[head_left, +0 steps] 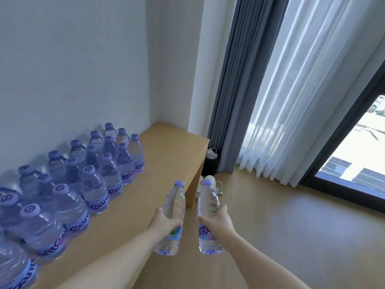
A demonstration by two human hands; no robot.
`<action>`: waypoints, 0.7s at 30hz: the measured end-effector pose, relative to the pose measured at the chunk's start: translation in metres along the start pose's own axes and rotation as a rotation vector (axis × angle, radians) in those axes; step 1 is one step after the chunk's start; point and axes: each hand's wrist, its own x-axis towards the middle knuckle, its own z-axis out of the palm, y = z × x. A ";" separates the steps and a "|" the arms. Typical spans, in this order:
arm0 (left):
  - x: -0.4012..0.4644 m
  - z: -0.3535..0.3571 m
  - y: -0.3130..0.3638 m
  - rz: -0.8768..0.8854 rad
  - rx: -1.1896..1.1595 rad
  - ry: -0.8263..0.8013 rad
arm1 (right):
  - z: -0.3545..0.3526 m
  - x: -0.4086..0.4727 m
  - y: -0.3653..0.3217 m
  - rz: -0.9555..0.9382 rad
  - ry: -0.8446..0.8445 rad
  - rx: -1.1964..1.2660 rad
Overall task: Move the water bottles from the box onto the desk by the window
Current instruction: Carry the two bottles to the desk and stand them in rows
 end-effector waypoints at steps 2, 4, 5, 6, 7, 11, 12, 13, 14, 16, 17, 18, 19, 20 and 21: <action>0.041 0.001 0.007 -0.006 -0.057 0.002 | -0.002 0.043 -0.010 -0.025 -0.052 0.025; 0.077 0.001 0.020 -0.004 -0.121 0.002 | -0.004 0.083 -0.025 -0.040 -0.139 0.043; 0.093 0.001 0.029 -0.004 -0.156 -0.001 | -0.005 0.105 -0.032 -0.043 -0.185 0.044; 0.102 0.001 0.042 -0.012 -0.180 -0.003 | -0.006 0.124 -0.040 -0.042 -0.227 0.039; 0.111 0.002 0.057 -0.016 -0.215 0.003 | -0.007 0.147 -0.046 -0.039 -0.263 0.041; 0.152 0.002 0.089 -0.066 -0.359 0.025 | -0.014 0.220 -0.076 -0.043 -0.447 0.082; 0.163 0.000 0.095 -0.064 -0.394 0.031 | -0.016 0.234 -0.086 -0.060 -0.486 0.063; 0.171 0.000 0.099 -0.073 -0.416 0.046 | -0.015 0.248 -0.097 -0.074 -0.515 0.032; 0.179 -0.002 0.101 -0.091 -0.439 0.068 | -0.012 0.263 -0.107 -0.093 -0.526 -0.013; 0.191 -0.004 0.105 -0.123 -0.484 0.126 | -0.005 0.283 -0.127 -0.131 -0.536 -0.106; 0.197 -0.005 0.108 -0.134 -0.507 0.158 | -0.001 0.294 -0.135 -0.143 -0.548 -0.137; 0.205 -0.007 0.109 -0.137 -0.525 0.188 | 0.003 0.303 -0.142 -0.148 -0.564 -0.167; 0.214 -0.009 0.110 -0.146 -0.537 0.210 | 0.006 0.312 -0.150 -0.162 -0.588 -0.197; 0.225 -0.012 0.110 -0.146 -0.554 0.220 | 0.011 0.325 -0.154 -0.192 -0.612 -0.223; 0.236 -0.016 0.110 -0.142 -0.567 0.227 | 0.017 0.337 -0.160 -0.223 -0.621 -0.237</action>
